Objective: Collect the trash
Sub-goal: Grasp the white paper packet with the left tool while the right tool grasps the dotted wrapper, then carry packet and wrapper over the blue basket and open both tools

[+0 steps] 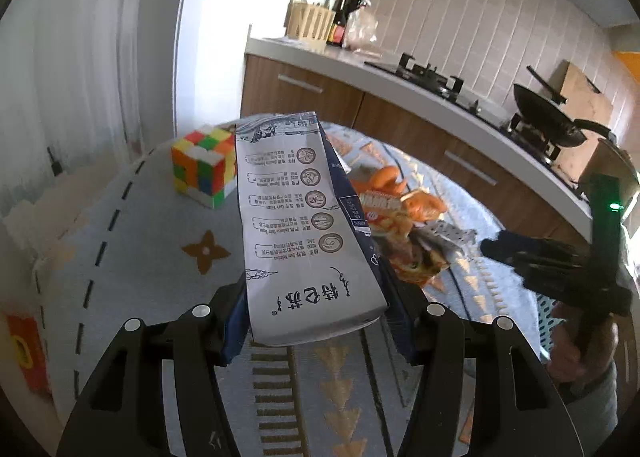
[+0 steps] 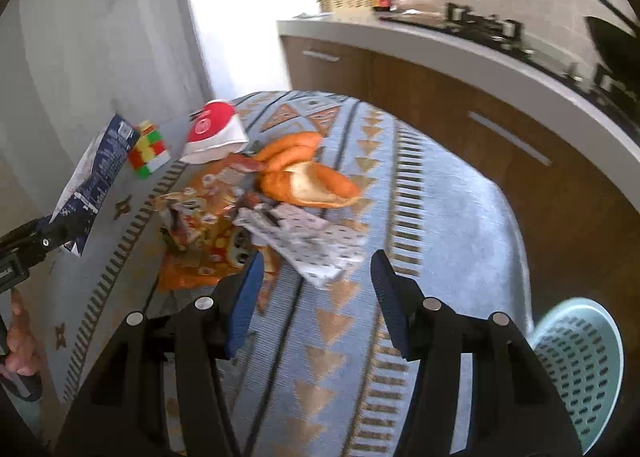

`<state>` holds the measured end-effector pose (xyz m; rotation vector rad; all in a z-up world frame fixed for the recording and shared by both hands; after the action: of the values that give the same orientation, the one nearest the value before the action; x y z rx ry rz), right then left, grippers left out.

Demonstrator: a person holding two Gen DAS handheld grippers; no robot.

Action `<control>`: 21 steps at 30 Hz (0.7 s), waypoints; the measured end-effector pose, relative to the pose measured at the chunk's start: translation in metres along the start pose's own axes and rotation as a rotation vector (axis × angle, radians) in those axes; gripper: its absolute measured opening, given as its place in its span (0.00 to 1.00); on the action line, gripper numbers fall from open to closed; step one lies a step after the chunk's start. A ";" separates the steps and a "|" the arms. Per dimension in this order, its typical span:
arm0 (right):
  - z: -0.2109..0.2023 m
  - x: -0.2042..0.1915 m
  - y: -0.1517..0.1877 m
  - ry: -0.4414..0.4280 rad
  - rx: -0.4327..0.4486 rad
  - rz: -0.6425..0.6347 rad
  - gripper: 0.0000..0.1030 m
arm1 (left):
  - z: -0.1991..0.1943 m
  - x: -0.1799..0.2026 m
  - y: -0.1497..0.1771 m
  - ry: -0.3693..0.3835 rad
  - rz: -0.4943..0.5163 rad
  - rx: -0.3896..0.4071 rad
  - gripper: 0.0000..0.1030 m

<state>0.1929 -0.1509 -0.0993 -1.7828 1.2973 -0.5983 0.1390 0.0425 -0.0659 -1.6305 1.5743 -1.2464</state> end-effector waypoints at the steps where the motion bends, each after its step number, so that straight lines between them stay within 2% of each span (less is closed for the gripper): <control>1: 0.006 -0.005 0.001 -0.004 -0.014 -0.020 0.51 | -0.001 0.001 -0.002 0.006 0.000 0.006 0.54; 8: 0.046 -0.006 0.007 0.081 -0.079 -0.121 0.49 | -0.004 0.009 -0.009 0.031 0.011 0.021 0.54; 10: 0.052 -0.003 0.011 0.070 -0.106 -0.106 0.27 | -0.002 0.012 -0.008 0.039 0.010 0.013 0.54; 11: 0.052 -0.001 0.010 0.072 -0.101 -0.094 0.25 | -0.001 0.014 -0.008 0.042 0.012 0.010 0.54; 13: 0.047 0.000 0.007 0.058 -0.078 -0.073 0.10 | 0.002 0.018 -0.008 0.049 0.017 0.006 0.54; 15: 0.035 0.001 0.001 0.057 -0.037 -0.054 0.05 | 0.003 0.024 -0.009 0.064 0.022 0.007 0.54; 21: -0.025 0.025 -0.019 0.109 0.096 0.011 0.04 | -0.001 0.066 -0.020 0.145 0.084 0.041 0.54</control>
<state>0.1926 -0.1800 -0.0717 -1.6839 1.3273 -0.7481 0.1395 -0.0179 -0.0316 -1.4616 1.6743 -1.3698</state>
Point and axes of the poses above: each gripper's, at about its wrist camera, not at the fingertips, and z roughly the way its jaws point, x to its right, y to its underside, the point moved 9 cm from there along z, roughly the way its jaws point, and after that the axes turned 14 degrees about x, right-handed, at the moved point
